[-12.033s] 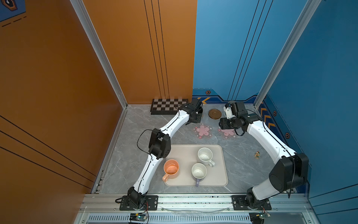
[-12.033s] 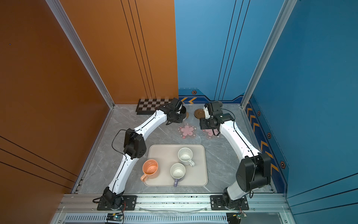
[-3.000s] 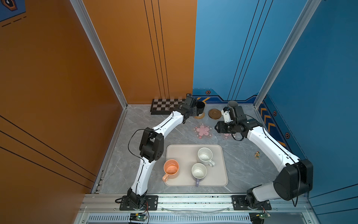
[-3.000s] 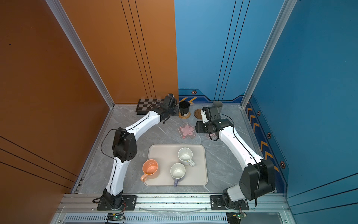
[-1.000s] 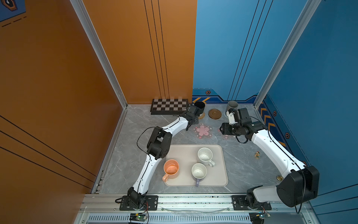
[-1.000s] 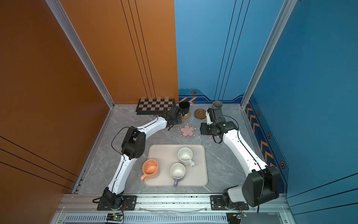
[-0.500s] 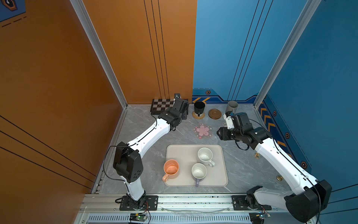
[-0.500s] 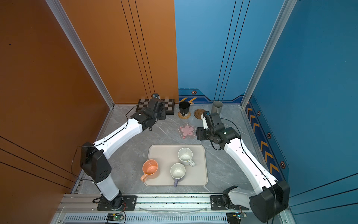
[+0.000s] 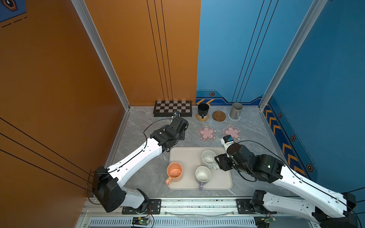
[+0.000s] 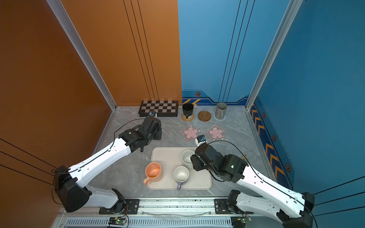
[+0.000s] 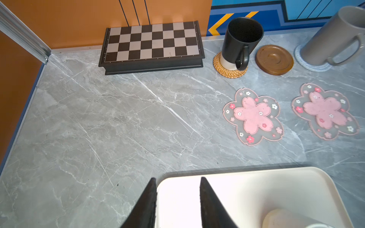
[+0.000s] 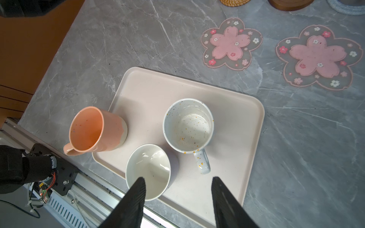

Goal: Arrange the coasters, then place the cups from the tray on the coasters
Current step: 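Draw the left gripper back toward the robot while the right gripper lowers toward the tray, then move the right gripper over the white speckled mug on the tray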

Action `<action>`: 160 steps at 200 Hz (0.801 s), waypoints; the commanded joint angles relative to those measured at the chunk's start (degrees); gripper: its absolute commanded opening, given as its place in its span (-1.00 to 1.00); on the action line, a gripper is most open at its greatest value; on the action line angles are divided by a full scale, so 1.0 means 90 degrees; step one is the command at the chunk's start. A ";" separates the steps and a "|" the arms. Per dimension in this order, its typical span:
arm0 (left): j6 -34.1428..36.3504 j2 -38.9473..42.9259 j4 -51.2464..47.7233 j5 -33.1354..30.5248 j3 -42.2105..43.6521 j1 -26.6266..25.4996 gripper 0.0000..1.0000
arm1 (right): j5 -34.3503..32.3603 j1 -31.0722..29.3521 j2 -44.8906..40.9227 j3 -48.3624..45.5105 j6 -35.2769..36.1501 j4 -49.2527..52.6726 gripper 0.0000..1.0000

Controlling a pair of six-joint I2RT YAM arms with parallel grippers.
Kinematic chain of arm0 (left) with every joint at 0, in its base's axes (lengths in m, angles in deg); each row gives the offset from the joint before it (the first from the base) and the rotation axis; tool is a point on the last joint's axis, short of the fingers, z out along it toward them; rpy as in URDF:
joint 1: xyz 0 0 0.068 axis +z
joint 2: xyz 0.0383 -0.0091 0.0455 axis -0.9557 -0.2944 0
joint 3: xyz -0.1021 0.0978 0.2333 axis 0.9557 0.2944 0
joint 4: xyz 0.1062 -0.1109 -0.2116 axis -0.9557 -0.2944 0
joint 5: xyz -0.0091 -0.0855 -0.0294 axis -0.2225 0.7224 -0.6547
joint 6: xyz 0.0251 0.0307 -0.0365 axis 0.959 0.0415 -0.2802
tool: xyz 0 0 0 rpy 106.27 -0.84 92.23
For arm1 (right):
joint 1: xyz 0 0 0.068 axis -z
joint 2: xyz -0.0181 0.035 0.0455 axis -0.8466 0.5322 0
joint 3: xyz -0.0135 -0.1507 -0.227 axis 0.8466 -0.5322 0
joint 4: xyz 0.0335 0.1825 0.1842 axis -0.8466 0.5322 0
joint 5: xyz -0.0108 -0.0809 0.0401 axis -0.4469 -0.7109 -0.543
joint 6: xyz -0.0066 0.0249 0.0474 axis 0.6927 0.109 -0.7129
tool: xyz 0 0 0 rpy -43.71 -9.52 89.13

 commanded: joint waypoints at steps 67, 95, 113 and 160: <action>-0.0338 0.1073 -0.0756 0.0108 0.0621 -0.0105 -0.21 | -0.1225 -0.2115 0.0447 -0.0445 -0.1758 0.0464 0.11; -0.0414 0.1105 -0.0844 0.0230 0.0747 -0.0127 -0.22 | -0.1423 -0.2240 0.0530 -0.0479 -0.1781 0.0462 0.12; -0.0447 0.1114 -0.0852 0.0359 0.0806 -0.0132 -0.22 | -0.1382 -0.1963 0.0336 -0.0605 -0.1647 0.0463 0.17; -0.0507 0.1052 -0.0854 0.0282 0.0915 -0.0127 -0.21 | -0.0109 -0.0043 -0.0432 -0.1508 -0.1063 0.0429 0.16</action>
